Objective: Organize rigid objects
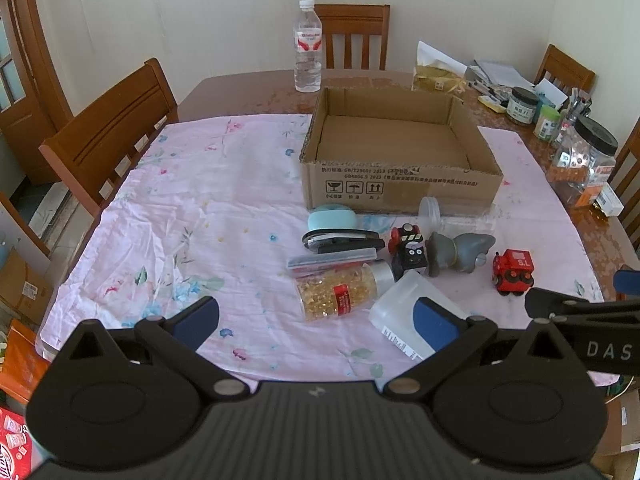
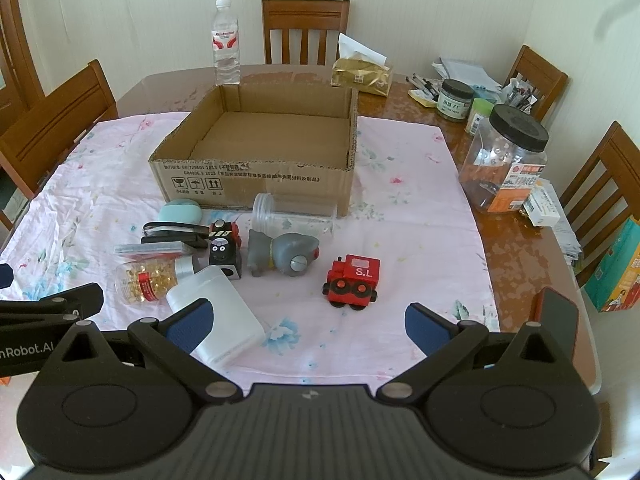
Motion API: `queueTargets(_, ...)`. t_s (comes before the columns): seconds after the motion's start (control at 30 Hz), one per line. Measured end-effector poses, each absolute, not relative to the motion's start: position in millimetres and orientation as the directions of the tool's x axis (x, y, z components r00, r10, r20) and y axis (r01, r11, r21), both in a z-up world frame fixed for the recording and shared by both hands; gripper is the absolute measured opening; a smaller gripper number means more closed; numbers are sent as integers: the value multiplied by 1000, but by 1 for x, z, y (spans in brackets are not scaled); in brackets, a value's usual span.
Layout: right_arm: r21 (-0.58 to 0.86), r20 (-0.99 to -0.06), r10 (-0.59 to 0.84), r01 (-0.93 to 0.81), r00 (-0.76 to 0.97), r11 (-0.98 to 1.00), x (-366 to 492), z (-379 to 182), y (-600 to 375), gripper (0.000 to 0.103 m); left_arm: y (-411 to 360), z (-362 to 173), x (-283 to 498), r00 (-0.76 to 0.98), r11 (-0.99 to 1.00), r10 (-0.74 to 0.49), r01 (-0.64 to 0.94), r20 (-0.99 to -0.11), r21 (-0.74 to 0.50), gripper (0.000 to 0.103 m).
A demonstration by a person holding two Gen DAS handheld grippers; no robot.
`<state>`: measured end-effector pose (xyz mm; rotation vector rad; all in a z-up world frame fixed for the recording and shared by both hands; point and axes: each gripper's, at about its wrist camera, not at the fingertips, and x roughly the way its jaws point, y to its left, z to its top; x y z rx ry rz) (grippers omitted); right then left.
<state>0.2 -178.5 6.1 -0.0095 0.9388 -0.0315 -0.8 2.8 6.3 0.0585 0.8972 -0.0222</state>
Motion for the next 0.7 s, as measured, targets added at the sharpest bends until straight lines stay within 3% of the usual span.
queueTargets(0.7, -23, -798, -32, 23, 601, 999, 0, 11, -179, 103, 1, 13, -1, 630, 999, 8, 36, -776, 39, 102)
